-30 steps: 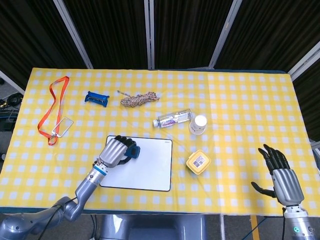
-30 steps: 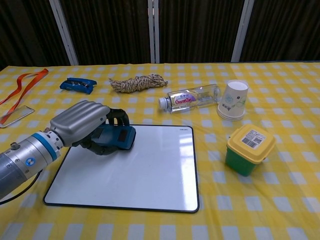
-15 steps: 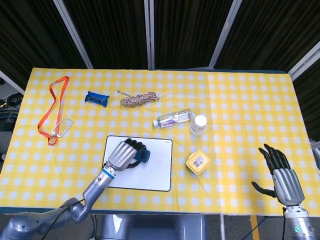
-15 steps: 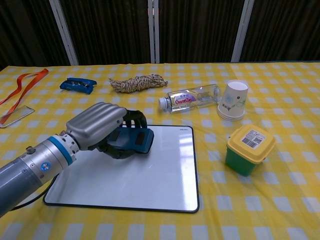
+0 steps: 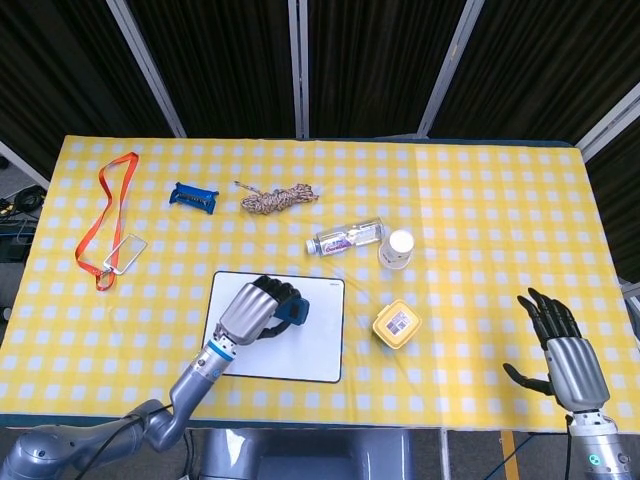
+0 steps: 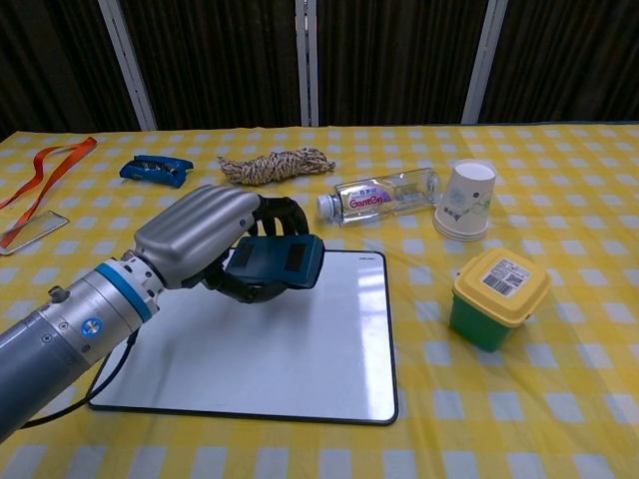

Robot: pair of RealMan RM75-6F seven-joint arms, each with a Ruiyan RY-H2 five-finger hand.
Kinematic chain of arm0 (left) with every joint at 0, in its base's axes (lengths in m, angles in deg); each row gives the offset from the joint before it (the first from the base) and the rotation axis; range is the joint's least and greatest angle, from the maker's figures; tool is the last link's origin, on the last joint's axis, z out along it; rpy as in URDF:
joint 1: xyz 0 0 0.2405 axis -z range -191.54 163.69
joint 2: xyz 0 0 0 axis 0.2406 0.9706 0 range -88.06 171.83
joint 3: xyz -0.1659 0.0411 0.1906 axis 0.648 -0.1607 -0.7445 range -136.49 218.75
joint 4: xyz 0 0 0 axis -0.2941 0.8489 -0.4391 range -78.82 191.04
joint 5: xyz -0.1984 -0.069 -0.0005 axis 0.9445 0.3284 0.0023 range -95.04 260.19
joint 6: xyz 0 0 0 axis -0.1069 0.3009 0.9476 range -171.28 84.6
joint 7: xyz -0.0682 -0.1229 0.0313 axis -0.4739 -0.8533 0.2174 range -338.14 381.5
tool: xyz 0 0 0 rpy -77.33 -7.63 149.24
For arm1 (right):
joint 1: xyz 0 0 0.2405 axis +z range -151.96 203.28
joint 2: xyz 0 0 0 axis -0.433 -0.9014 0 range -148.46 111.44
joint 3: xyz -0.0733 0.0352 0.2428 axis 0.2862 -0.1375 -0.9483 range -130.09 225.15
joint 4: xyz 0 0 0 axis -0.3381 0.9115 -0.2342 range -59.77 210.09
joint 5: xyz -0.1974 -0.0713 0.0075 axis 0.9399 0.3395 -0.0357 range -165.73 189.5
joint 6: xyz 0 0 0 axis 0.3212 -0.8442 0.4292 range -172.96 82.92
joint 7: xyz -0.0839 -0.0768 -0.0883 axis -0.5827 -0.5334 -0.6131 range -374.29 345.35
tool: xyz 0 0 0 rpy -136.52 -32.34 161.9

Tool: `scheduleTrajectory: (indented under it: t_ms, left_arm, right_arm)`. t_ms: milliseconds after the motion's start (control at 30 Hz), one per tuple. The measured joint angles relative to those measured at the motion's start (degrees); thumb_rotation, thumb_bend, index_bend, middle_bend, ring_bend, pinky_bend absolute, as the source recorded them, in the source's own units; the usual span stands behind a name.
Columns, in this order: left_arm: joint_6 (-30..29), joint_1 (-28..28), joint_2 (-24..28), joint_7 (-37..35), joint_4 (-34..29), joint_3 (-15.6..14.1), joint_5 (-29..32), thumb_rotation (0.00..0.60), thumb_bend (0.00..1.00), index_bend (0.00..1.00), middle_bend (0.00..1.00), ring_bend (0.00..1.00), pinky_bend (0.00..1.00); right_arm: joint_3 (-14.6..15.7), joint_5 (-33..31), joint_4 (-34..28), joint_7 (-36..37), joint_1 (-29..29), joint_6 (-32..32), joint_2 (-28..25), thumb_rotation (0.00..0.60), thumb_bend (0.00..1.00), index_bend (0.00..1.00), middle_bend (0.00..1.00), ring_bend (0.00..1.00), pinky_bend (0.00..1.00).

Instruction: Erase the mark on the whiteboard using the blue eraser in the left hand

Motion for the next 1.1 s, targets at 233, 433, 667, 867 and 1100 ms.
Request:
scheduleTrajectory:
  t_ms: [233,433,667,867,1100]
  left_arm:
    - [0.34,-1.28,3.49,-2.31,-0.34,-0.13,1.13,0.600,0.61,0.77,0.57,0.53,0.49]
    - [1.02,-0.98,2.39,-2.19,0.29,-0.54,0.89,0.600,0.61,0.77,0.57,0.53,0.49]
    - [1.91,-0.30,-0.01,-1.23,1.33,-0.97,0.40,0.600,0.61,0.77,0.57,0.53,0.49]
    - [3.23,0.24,-1.99,-0.51,4.53,-1.65,0.06,0.600,0.61,0.77,0.57,0.53,0.49]
    - [3.38,0.23,-3.71,-2.72,8.85,-2.21,-0.16,0.600,0.61,0.77,0.57,0.53,0.49]
  right_arm:
    - [0.32,0.48,-0.04,-1.10,0.01,0.06,0.48,0.600,0.07,0.01,0.00,0.00,0.00]
    - [0.22,0.25,0.03,-0.92,0.00,0.08,0.45,0.600,0.07,0.01,0.00,0.00,0.00]
    - [0.13,0.16,0.09,-0.20,0.04,0.08,0.23,0.600,0.07,0.01,0.00,0.00,0.00]
    - [0.34,0.31,0.15,-0.18,0.08,0.31,0.16,0.600,0.07,0.01,0.00,0.00,0.00]
    - [0.39,0.18,0.39,-0.60,0.21,0.68,0.44,0.600,0.07,0.01,0.00,0.00,0.00]
